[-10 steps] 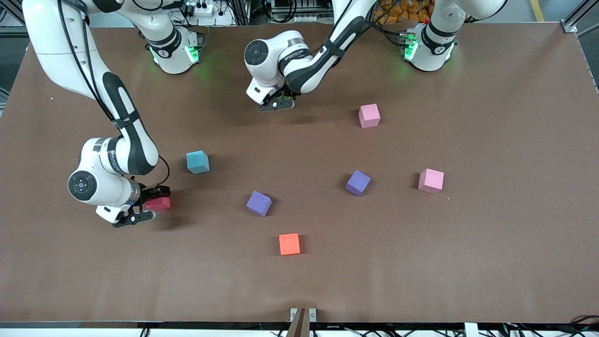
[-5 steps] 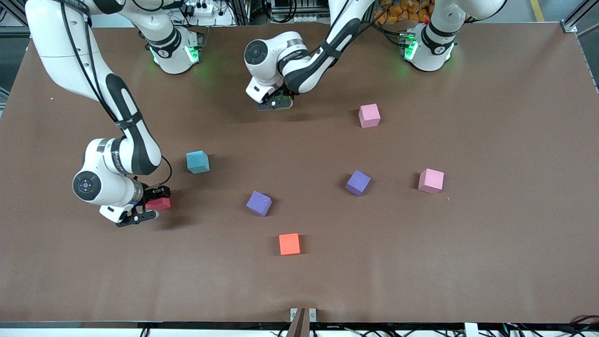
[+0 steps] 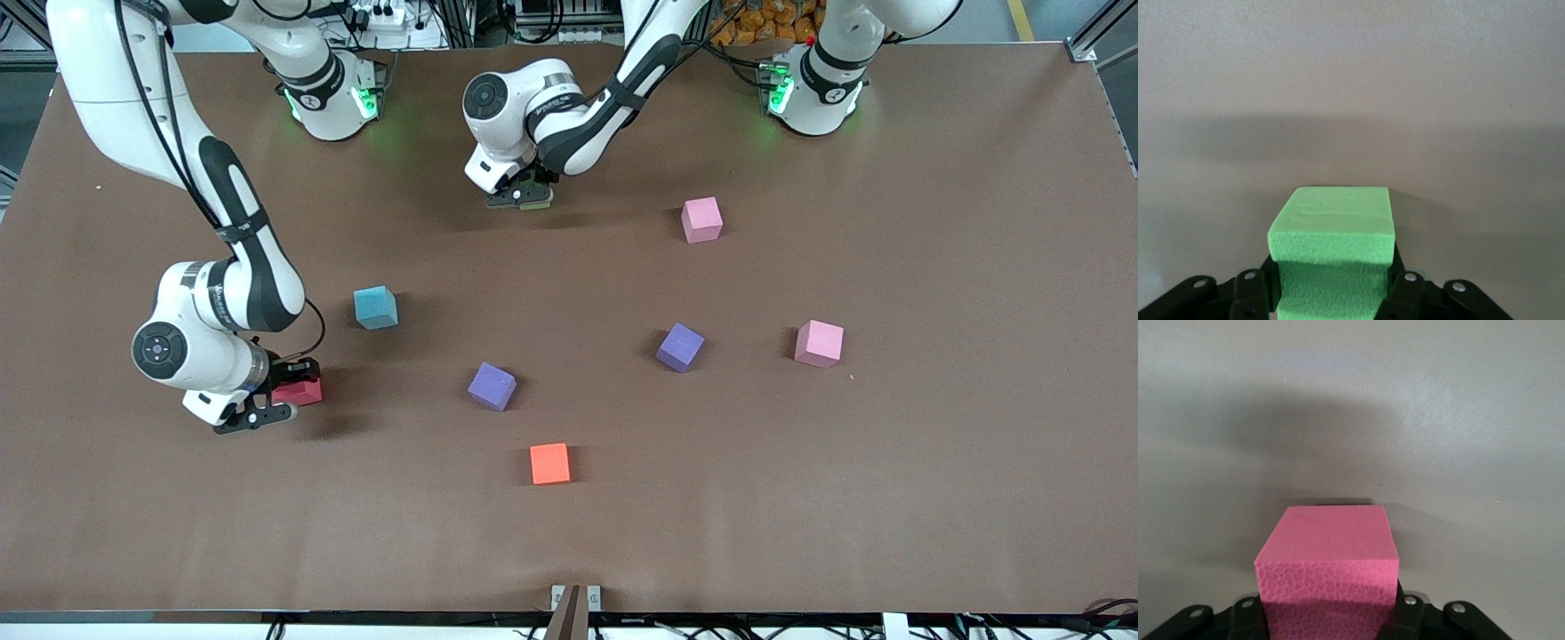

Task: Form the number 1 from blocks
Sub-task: 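Grasp the red cube with the right gripper while the left gripper grasps green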

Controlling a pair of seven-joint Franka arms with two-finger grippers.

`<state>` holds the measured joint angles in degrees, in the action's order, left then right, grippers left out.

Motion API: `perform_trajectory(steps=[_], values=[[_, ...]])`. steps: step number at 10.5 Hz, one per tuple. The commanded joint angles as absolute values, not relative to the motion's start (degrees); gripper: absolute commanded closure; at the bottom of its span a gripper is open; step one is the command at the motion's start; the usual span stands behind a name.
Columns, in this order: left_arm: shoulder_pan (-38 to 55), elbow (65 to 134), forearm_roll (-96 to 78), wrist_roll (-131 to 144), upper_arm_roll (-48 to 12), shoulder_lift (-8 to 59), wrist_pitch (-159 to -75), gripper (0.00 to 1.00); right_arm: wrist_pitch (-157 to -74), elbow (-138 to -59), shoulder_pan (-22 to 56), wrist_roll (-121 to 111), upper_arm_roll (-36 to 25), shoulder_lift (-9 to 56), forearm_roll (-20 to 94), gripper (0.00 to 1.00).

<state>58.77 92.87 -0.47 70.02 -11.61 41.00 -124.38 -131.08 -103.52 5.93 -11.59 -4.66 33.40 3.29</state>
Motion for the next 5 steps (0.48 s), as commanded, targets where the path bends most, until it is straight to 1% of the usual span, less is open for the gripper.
perform_trajectory(steps=[1, 3, 5], values=[[58.19, 92.99, 2.02, 65.17, -11.34, 39.55, -124.63, 1.00, -130.08, -104.94, 6.85, -6.01, -5.27, 27.27, 3.96, 0.50], [56.35, 92.82, 2.02, 57.77, -11.34, 39.38, -124.98, 1.00, -130.17, -105.73, 7.56, -0.55, -5.27, 24.10, 3.96, 0.49], [54.15, 92.38, 1.41, 57.39, -11.34, 39.81, -127.08, 1.00, -129.90, -105.73, 8.95, 4.37, -5.19, 22.68, 3.96, 0.49]])
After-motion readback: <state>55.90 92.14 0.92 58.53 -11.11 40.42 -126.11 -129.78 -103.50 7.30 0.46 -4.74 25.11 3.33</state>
